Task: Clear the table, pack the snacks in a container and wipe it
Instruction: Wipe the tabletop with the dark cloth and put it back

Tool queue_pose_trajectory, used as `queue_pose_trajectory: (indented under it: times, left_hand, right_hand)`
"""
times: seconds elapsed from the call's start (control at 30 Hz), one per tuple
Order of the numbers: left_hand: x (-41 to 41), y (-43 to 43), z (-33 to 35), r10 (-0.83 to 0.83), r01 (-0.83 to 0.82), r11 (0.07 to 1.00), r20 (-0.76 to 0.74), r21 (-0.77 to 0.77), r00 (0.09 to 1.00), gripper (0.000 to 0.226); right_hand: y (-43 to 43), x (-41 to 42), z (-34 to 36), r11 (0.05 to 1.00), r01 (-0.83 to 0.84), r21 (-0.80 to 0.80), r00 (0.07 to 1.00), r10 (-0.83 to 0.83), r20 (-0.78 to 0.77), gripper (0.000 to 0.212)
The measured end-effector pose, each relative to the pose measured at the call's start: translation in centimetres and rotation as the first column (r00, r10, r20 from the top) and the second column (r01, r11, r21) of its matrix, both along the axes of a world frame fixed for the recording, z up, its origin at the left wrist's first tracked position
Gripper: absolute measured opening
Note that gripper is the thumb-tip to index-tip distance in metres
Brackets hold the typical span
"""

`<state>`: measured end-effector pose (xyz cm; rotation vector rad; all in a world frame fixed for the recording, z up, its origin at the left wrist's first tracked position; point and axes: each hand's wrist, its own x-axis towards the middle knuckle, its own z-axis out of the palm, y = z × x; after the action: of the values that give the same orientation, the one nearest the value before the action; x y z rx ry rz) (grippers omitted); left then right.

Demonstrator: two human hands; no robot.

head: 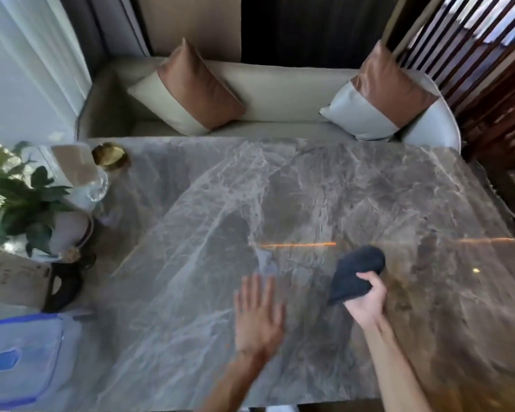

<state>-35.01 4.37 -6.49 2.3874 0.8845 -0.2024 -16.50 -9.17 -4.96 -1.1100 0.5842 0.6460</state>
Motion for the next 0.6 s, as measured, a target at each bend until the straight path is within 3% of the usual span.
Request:
queue_pose_trajectory:
  times: [0.1, 0.2, 0.27, 0.33, 0.37, 0.4, 0.47, 0.5, 0.6]
  left_hand:
    - [-2.7, 6.4, -5.7, 0.166, -0.159, 0.971, -0.026, 0.179, 0.986, 0.067]
    - [-4.7, 9.8, -9.1, 0.221, -0.209, 0.949, -0.024, 0.236, 0.975, 0.068]
    - [-6.1, 10.7, -11.3, 0.243, -0.225, 0.947, -0.051, 0.230, 0.969, 0.065]
    - [-7.1, 10.8, -12.6, 0.214, -0.196, 0.941, -0.040, 0.277, 0.976, 0.064]
    - [-7.1, 10.8, -13.0, 0.215, -0.200, 0.938, -0.022, 0.284, 0.976, 0.066]
    - [-7.1, 10.8, -13.3, 0.223, -0.212, 0.933, -0.004, 0.290, 0.975, 0.067]
    - [-7.0, 10.9, -13.6, 0.235, -0.235, 0.925, 0.033, 0.297, 0.971, 0.069]
    - [-6.8, 10.8, -13.4, 0.229, -0.231, 0.926, 0.042, 0.300, 0.972, 0.070]
    - [-7.0, 10.9, -13.3, 0.223, -0.229, 0.928, 0.055, 0.293, 0.973, 0.072]
  right_hand:
    - [0.8, 3.5, -1.5, 0.938, -0.050, -0.342, 0.988, 0.097, 0.123, 0.015]
    - [2.7, 4.3, -4.0, 0.809, -0.177, -0.560, 0.933, 0.319, 0.166, 0.021]
    - [4.0, 4.0, -6.3, 0.739, -0.232, -0.633, 0.909, 0.396, 0.129, 0.016]
    - [5.3, 3.7, -8.1, 0.687, -0.260, -0.678, 0.897, 0.432, 0.093, 0.069]
    - [6.2, 3.4, -8.5, 0.701, -0.288, -0.652, 0.884, 0.457, 0.101, 0.082]
    - [7.1, 2.7, -8.8, 0.718, -0.334, -0.610, 0.862, 0.495, 0.110, 0.084]
    - [9.1, 1.6, -9.8, 0.734, -0.403, -0.547, 0.790, 0.581, 0.197, 0.063]
    - [9.9, 1.2, -10.3, 0.656, -0.443, -0.612, 0.695, 0.682, 0.229, 0.057]
    - [12.3, 0.4, -12.2, 0.263, -0.402, -0.877, 0.365, 0.925, 0.110, 0.079]
